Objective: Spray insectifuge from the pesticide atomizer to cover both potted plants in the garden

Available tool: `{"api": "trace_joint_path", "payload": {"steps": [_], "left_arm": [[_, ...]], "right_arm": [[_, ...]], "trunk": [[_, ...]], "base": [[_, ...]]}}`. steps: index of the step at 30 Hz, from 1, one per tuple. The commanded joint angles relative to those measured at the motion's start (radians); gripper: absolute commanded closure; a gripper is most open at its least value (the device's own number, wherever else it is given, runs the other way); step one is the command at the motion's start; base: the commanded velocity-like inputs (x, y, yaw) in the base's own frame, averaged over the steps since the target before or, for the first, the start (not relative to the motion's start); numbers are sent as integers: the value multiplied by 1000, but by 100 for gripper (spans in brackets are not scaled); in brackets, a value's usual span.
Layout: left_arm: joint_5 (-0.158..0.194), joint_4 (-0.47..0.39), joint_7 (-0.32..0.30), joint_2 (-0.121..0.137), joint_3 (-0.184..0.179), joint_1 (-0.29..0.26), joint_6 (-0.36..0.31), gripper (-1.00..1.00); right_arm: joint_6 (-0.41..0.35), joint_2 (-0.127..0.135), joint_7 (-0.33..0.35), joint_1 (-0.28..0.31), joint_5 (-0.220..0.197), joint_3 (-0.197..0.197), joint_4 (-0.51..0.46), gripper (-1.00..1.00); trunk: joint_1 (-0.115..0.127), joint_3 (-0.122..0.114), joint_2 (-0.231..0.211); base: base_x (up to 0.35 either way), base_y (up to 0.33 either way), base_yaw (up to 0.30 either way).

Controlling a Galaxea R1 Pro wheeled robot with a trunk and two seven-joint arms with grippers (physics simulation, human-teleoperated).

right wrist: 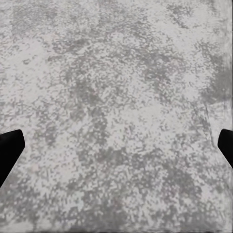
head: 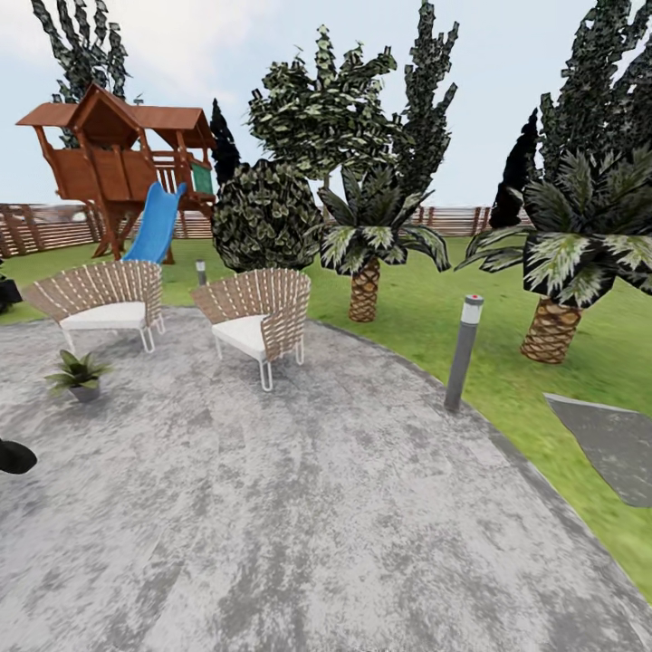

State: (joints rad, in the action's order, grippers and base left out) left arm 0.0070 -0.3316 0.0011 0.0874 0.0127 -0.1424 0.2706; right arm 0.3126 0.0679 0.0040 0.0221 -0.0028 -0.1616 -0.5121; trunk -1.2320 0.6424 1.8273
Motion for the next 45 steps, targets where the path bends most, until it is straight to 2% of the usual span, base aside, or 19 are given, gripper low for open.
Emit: {"api": "trace_joint_path", "payload": {"steps": [1,11,13,14,16,20,27,35,45], "left_arm": [[1,0,0,0,1,0,3,-100],[-2,0,0,0,0,-2,3,-100],[-3,0,0,0,0,-2,3,-100],[-3,0,0,0,0,-2,3,-100],[-3,0,0,0,0,-2,2,-100],[-4,0,0,0,0,-2,2,-100],[0,0,0,0,1,-2,4,-100],[-4,0,0,0,-2,-2,4,-100],[-4,0,0,-1,-3,-2,4,-100]], "right_arm": [[3,0,0,1,0,-1,1,-100],[3,1,10,1,0,3,0,-100],[3,2,48,1,1,3,0,-100],[3,3,120,1,3,2,0,-100],[3,4,169,1,3,1,0,-100],[3,4,218,1,5,-2,0,-100],[5,4,218,1,4,-5,-1,-100],[4,4,130,1,3,-6,-3,-100],[3,4,122,1,3,-6,-3,-100]], "trunk": [[-4,5,8],[-42,42,78],[-50,50,92],[-54,54,99],[-61,61,113],[-73,74,134],[-73,78,134],[-73,85,134],[-73,95,134]], "base": [[0,0,-292],[0,0,-290],[0,0,-287],[0,0,-286],[0,0,-286],[0,0,-285],[0,0,-283],[117,-143,-272],[103,-262,-236]]}}
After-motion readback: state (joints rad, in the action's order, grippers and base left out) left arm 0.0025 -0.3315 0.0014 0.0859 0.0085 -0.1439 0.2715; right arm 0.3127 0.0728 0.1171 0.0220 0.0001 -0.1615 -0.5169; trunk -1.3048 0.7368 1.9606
